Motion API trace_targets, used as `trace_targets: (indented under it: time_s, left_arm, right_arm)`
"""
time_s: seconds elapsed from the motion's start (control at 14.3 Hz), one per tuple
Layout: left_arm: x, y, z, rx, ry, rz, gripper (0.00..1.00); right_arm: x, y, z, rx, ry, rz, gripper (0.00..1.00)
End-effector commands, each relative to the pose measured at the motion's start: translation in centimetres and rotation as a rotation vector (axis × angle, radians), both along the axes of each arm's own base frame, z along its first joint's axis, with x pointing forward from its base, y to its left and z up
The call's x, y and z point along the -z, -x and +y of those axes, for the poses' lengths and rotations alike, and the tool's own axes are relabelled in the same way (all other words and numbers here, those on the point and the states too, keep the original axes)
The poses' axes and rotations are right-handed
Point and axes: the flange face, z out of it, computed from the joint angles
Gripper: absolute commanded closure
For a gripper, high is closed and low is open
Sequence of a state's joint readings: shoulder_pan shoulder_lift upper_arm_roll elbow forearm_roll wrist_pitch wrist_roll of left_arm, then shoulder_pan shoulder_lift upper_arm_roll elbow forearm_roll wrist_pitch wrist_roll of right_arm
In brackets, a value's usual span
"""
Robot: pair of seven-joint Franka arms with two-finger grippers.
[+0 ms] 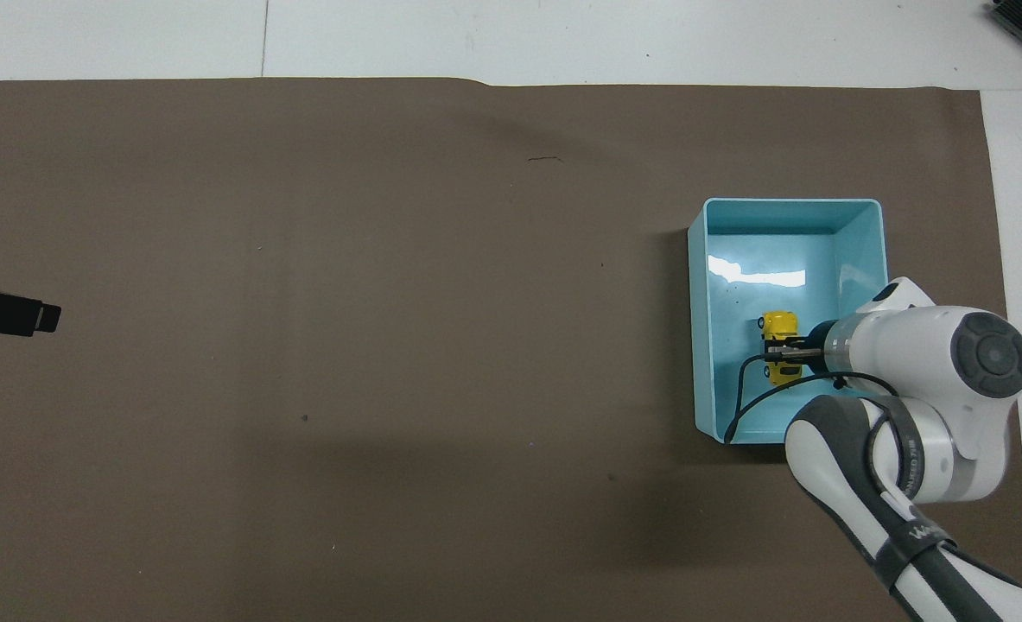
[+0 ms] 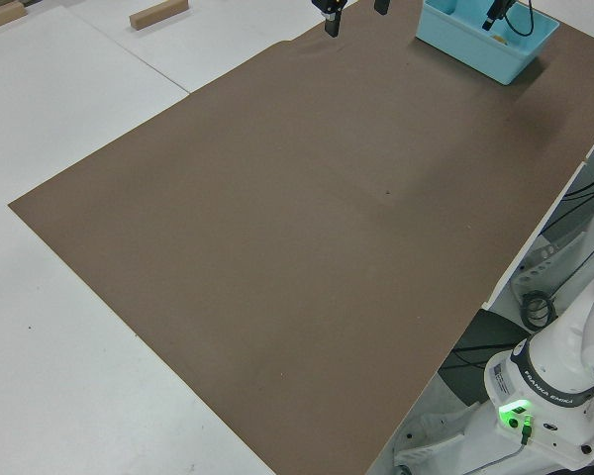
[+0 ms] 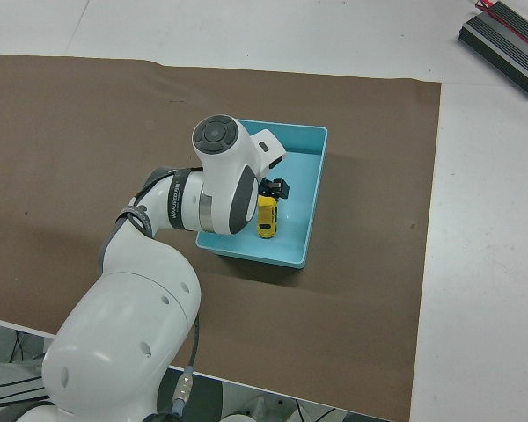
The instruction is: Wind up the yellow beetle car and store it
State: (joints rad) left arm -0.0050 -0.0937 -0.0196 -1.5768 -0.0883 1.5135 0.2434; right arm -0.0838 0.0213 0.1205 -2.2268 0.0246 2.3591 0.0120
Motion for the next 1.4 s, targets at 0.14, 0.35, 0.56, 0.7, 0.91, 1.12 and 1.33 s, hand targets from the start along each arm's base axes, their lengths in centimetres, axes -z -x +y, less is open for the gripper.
trace_targets:
  time_s: [0.14, 0.35, 0.56, 0.7, 0.91, 1.12, 1.33]
  left_arm:
    - [-0.4, 0.5, 0.3, -0.012, 0.010, -0.001, 0.00]
    - [-0.4, 0.5, 0.3, -0.012, 0.009, -0.001, 0.00]
    - [-0.4, 0.5, 0.3, -0.012, 0.009, -0.001, 0.00]
    - [-0.4, 0.5, 0.4, -0.013, 0.009, -0.001, 0.00]
    - [-0.4, 0.5, 0.3, -0.012, 0.010, -0.001, 0.00]
    - [-0.4, 0.5, 0.4, -0.013, 0.009, -0.001, 0.00]
    - [-0.4, 0.5, 0.3, -0.012, 0.009, -0.001, 0.00]
  right_arm:
    - [-4.5, -2.6, -1.7, -0.008, 0.000, -0.002, 0.00]
    - [-8.5, -4.0, -2.7, 0.000, 0.078, 0.005, 0.00]
    - [-12.0, -4.4, -2.2, 0.084, 0.099, 0.044, 0.00]
    - [-14.1, -4.0, -1.6, 0.122, 0.098, 0.062, 0.00]
    - [-18.4, -3.4, -1.5, 0.148, 0.085, 0.098, 0.00]
    - [-22.4, -2.8, -1.4, 0.154, 0.067, 0.125, 0.00]
    - [-24.5, -2.4, -1.4, 0.159, 0.064, 0.141, 0.00]
